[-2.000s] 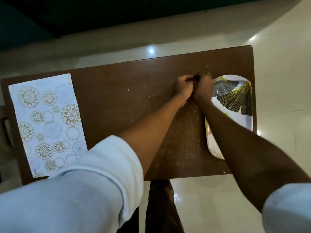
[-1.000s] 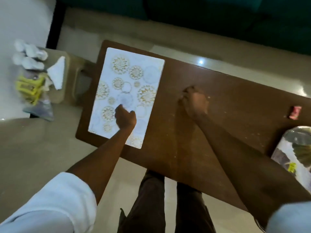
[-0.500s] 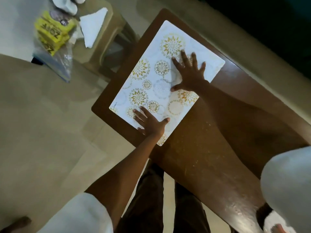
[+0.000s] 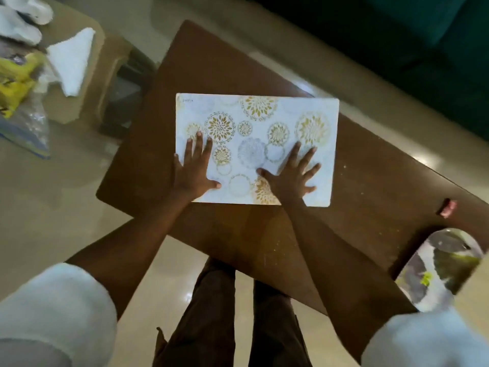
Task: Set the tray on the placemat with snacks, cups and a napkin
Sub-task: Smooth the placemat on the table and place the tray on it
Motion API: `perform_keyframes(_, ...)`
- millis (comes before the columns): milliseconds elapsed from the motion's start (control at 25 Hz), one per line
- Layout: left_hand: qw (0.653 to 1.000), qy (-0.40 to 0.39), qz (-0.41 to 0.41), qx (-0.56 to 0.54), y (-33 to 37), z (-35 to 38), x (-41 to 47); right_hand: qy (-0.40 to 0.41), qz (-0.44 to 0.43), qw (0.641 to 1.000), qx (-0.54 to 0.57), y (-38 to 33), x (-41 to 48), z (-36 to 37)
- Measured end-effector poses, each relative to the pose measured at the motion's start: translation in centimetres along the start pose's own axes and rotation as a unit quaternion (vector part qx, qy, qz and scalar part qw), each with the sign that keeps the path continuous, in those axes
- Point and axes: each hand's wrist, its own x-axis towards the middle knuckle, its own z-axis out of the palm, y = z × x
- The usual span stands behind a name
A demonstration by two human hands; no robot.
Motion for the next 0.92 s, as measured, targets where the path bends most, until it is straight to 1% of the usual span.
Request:
perform_keyframes(120,0.995,-0.014,0.062,0.082,3.8,0.4,0.4,-0.023,0.103,0.990,0.090,4.2,-3.3,1.6)
perform_keyframes(320,0.979,-0.038,0.119,0.159,9.6,3.6,-3.3,-0.039,0.170,0.973,0.153,11.2,-7.3,2.9)
perform_keyframes(520,0.976,-0.040,0.137,0.166,12.6,4.7,-4.1,-0.033,0.169,0.970,0.173,15.4,-7.6,1.9)
perform_keyframes(720,0.977,-0.047,0.126,0.167,14.3,4.8,-4.4,-0.022,0.161,0.972,0.167,16.9,-6.9,1.2)
perform_keyframes(920,0.978,-0.057,0.106,0.169,14.4,5.1,-4.4,-0.009,0.152,0.975,0.159,17.3,-6.8,1.6)
